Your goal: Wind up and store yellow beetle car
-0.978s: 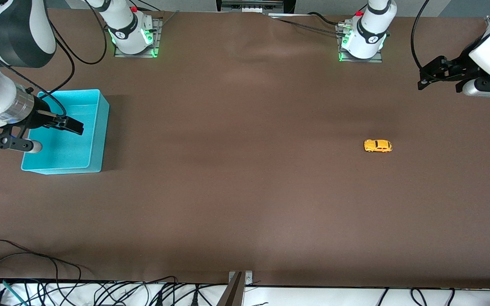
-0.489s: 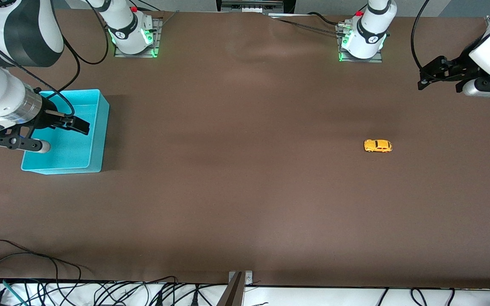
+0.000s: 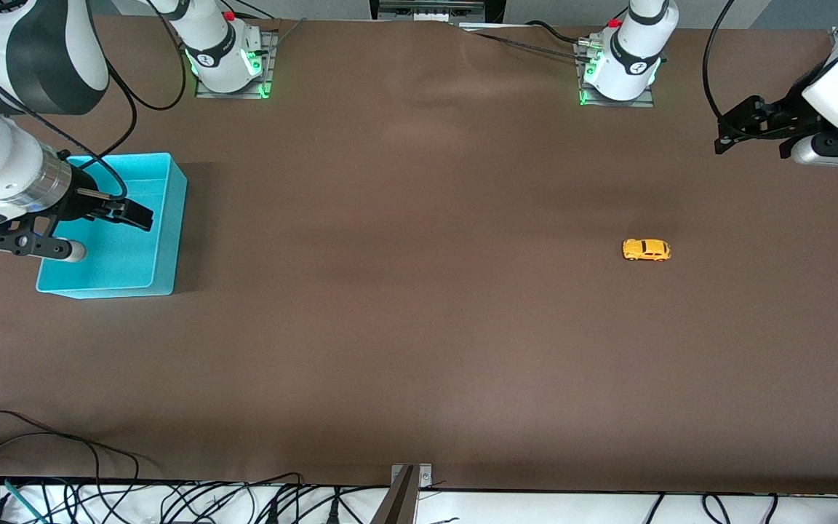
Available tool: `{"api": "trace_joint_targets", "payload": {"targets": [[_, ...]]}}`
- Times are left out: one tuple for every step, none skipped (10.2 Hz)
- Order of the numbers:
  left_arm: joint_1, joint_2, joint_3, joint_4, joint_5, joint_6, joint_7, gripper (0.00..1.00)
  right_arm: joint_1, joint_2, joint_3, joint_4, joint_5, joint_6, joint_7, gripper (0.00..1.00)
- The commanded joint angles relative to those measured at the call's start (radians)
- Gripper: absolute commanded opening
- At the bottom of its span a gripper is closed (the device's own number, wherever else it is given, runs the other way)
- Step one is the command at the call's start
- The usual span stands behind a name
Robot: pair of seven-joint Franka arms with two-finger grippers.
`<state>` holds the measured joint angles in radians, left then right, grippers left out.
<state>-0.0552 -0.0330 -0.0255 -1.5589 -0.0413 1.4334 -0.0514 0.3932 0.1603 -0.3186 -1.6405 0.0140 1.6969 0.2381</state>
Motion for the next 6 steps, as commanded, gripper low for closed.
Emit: {"api": "trace_joint_targets", "payload": {"targets": [[0.005, 0.004, 0.001, 0.014, -0.019, -0.016, -0.004, 1.00, -0.002, -0.005, 0.000, -0.001, 0.015, -0.002, 0.012, 1.00], [0.005, 0.004, 0.001, 0.014, -0.019, -0.018, -0.004, 1.00, -0.002, -0.005, 0.000, -0.001, 0.015, -0.002, 0.012, 1.00], [0.005, 0.004, 0.001, 0.014, -0.017, -0.016, -0.004, 1.00, -0.002, -0.005, 0.000, -0.001, 0.015, -0.003, 0.012, 1.00], [0.005, 0.005, 0.003, 0.014, -0.017, -0.018, -0.002, 1.00, -0.002, -0.005, 0.000, -0.001, 0.015, -0.005, 0.012, 1.00], [0.012, 0.005, 0.004, 0.014, -0.017, -0.018, 0.004, 1.00, -0.004, -0.005, 0.000, -0.001, 0.015, -0.006, 0.012, 1.00], [0.017, 0.005, 0.004, 0.014, -0.017, -0.016, 0.005, 1.00, -0.004, -0.005, 0.000, -0.001, 0.015, -0.006, 0.012, 1.00]]}}
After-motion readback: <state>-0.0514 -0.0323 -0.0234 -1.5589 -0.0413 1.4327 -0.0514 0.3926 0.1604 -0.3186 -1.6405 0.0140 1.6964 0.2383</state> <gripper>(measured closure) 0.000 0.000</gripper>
